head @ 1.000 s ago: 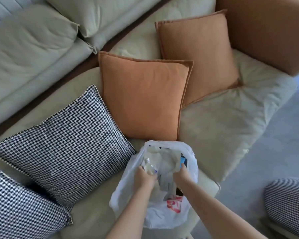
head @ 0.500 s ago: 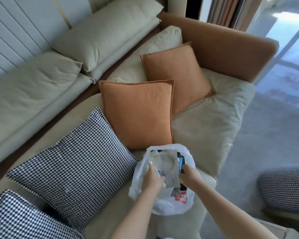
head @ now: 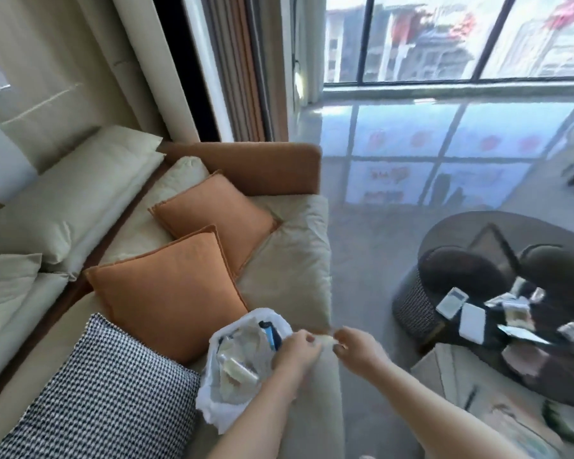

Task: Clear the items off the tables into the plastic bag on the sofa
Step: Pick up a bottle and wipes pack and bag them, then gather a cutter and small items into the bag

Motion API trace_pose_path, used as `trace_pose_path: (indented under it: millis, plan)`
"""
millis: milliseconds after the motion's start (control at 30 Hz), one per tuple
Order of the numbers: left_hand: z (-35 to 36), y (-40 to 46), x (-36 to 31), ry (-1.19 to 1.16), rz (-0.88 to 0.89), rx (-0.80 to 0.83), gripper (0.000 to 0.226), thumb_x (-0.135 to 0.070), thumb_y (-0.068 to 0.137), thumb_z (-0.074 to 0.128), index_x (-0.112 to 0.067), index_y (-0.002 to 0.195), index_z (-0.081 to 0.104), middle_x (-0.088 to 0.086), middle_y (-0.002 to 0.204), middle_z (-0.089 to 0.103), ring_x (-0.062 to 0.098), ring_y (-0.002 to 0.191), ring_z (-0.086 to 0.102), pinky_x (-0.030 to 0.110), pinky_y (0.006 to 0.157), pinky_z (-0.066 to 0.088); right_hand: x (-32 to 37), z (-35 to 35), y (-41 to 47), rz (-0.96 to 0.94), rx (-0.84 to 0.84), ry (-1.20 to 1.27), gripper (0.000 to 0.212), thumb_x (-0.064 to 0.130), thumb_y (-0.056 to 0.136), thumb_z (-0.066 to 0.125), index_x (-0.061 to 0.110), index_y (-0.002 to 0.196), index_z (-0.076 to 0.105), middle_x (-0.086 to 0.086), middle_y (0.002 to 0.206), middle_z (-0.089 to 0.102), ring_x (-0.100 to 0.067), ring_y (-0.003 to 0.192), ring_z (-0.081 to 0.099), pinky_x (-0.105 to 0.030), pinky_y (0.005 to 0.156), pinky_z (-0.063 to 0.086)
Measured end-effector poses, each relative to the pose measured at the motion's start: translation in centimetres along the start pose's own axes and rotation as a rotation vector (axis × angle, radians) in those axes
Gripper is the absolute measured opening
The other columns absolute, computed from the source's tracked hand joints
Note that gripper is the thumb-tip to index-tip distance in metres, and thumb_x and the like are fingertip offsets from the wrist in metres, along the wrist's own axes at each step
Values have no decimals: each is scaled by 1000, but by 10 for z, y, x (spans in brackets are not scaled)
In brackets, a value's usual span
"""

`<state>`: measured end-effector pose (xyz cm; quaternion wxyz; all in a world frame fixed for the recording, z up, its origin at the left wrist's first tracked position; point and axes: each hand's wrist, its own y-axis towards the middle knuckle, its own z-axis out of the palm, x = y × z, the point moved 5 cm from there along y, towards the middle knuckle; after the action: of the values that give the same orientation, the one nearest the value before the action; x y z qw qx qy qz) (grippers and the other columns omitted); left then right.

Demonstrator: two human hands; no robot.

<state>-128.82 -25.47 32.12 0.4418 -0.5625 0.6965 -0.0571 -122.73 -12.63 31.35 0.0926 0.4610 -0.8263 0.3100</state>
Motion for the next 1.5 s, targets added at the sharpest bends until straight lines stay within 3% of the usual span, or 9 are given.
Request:
trace_pose_path:
  millis: [333,533,733,933,1067,1167,1267,1367,1500]
  plan:
    - [141,-49,-119,332,313,187,31,-38,86,52,-23,109,66,0,117,68,18,111,61,27,92,49,-177,-51,-123,374,-225,217,31,31,89,48,23,117,59,-2,124,62,-20,117,56,-30,92,44]
    - [256,-103,-164,464,440,332,27,-42,86,52,-26,103,65,-4,112,67,16,103,62,28,86,51,-292,-44,-218,575,-294,363,25,29,91,48,18,109,61,-8,114,66,-25,107,60,-31,87,46]
    - [365,-160,-183,553,507,425,21,-38,87,54,-24,95,67,-2,107,69,15,100,62,27,82,50,-393,-10,-317,759,-292,459,26,32,91,48,23,113,60,-1,119,65,-24,110,59,-30,88,47]
    - [459,-196,-189,639,556,534,15,-41,90,53,-29,85,60,-1,97,68,16,92,64,30,80,51,-478,25,-383,938,-298,557,25,27,92,46,20,111,61,-6,117,64,-26,106,59,-28,83,47]
    - [508,-197,-190,681,553,577,20,-41,90,53,-26,96,66,-6,101,67,13,97,61,25,79,47,-522,46,-403,1022,-312,626,24,30,92,46,21,108,61,-7,110,66,-27,100,61,-27,72,43]
    - [541,-186,-193,731,531,595,16,-38,89,53,-27,78,55,-5,84,61,19,90,63,30,78,50,-552,59,-403,1062,-330,696,22,30,92,47,21,106,61,-8,106,66,-27,96,60,-27,72,44]
    - [576,-169,-195,764,520,602,16,-34,88,54,-25,74,51,-4,78,57,19,79,60,32,77,52,-583,76,-395,1090,-350,741,22,29,92,48,18,105,61,-8,106,66,-26,96,60,-26,70,42]
    - [610,-145,-189,765,494,633,11,-34,89,53,-26,84,60,0,89,64,19,89,62,30,79,50,-611,99,-380,1124,-355,776,25,33,92,50,16,108,61,-8,110,66,-27,100,60,-29,77,47]
    - [654,-99,-174,732,416,587,35,-33,91,51,-18,122,57,3,120,64,20,109,59,27,86,46,-646,136,-349,1141,-342,823,38,32,91,54,20,127,51,-5,122,61,-25,111,57,-29,86,46]
